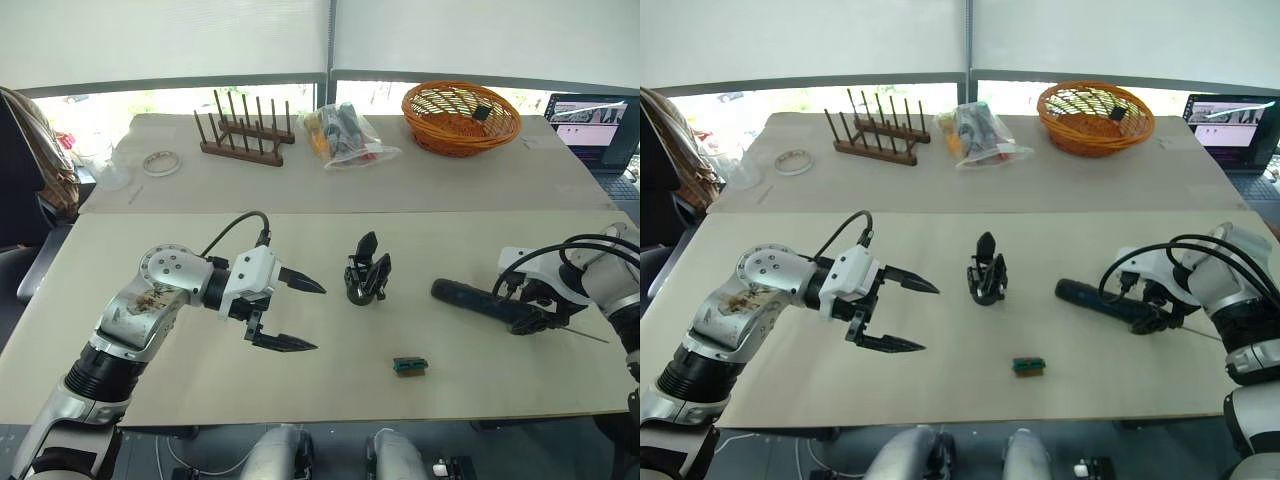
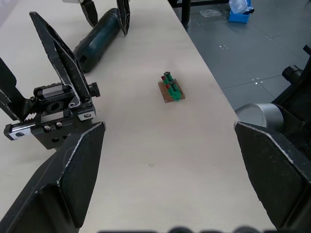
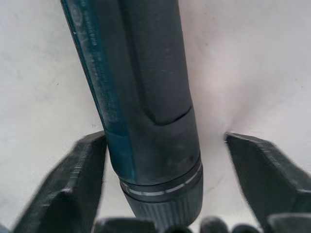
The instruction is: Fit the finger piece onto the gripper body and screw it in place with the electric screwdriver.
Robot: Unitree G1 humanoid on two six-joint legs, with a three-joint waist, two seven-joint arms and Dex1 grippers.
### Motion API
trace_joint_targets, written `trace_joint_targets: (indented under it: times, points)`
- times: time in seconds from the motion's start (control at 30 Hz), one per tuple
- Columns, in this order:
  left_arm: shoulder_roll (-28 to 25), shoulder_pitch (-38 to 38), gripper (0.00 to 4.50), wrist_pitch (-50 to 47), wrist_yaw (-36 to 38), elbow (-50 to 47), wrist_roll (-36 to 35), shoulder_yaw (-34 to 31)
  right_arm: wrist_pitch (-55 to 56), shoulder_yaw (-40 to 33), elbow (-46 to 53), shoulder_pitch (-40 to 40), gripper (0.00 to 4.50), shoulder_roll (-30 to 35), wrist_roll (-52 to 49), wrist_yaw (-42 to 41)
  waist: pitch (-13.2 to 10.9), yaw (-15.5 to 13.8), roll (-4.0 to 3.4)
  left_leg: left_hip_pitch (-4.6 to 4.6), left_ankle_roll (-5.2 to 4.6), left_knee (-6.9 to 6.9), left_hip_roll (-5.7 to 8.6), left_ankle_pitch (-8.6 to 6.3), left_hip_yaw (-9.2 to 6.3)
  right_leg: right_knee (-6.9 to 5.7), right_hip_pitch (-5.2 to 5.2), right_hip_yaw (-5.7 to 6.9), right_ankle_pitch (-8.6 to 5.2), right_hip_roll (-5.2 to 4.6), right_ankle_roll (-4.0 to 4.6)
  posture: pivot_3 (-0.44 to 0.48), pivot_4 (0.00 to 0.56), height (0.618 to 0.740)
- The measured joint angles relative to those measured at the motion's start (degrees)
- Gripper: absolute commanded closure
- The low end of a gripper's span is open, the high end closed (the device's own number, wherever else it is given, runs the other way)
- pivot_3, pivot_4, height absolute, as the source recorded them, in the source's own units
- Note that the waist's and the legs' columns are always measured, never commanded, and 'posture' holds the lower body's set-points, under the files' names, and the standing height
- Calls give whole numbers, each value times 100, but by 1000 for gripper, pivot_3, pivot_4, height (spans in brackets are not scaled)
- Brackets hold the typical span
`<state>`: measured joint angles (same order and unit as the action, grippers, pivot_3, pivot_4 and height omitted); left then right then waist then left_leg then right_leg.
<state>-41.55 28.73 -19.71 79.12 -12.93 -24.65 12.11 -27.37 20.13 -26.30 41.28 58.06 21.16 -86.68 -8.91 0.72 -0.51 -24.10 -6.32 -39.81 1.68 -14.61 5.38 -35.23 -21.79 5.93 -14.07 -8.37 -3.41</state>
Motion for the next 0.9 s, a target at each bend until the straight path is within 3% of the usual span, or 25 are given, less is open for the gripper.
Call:
trace_joint_targets:
  times: [0.1,0.3,0.37,0.47,0.53,0.67,0.77,0.9]
  points:
    - [50,43,0,68,56,151,63,60,336,-90,119,-136,2474,-8,-30,132,6,2,10,4,3,-1,-2,2,0,1,7,3,0,4,0,0,150,740]
    - [56,61,0,164,162,273,203,95,1106,-827,734,-714,2525,16,-760,553,-6,25,-1,22,4,7,-2,1,5,-2,11,-13,-1,-1,2,0,150,740]
    - [73,56,0,211,166,264,209,124,1089,-1454,1355,-1171,2525,29,-1334,565,-20,-2,-25,19,4,12,-2,1,7,-10,3,-13,-2,-3,3,0,150,740]
    - [65,-85,0,215,161,259,204,113,54,-3187,2869,-2002,2525,-331,-2675,716,-25,-108,-35,-18,6,-1,-7,3,2,-70,-34,-4,-4,-4,5,0,150,740]
    - [83,-192,0,211,157,224,185,123,-727,-4493,4038,-2486,2525,-939,-3497,1233,-24,-177,-32,-21,7,-10,-8,4,-7,-70,-26,6,-4,-4,5,0,150,740]
    - [83,-297,0,202,196,191,125,115,-1973,-5986,5971,-3343,2525,-2399,-4893,2548,-18,-290,-11,-14,53,-15,-2,-22,-17,-57,-28,-18,-5,-11,7,0,150,740]
    - [112,-381,0,229,250,201,90,116,-2301,-6390,6823,-3985,2525,-3432,-5622,3552,-17,-294,-16,-14,54,-5,19,-22,-13,-69,-42,-46,-5,-14,7,0,150,740]
    - [422,-424,0,449,262,387,111,169,-2029,-6307,7462,-4800,2525,-4201,-5886,4366,-17,-269,-17,-9,27,1,31,-7,-4,-74,-44,-50,-6,-6,5,0,150,740]
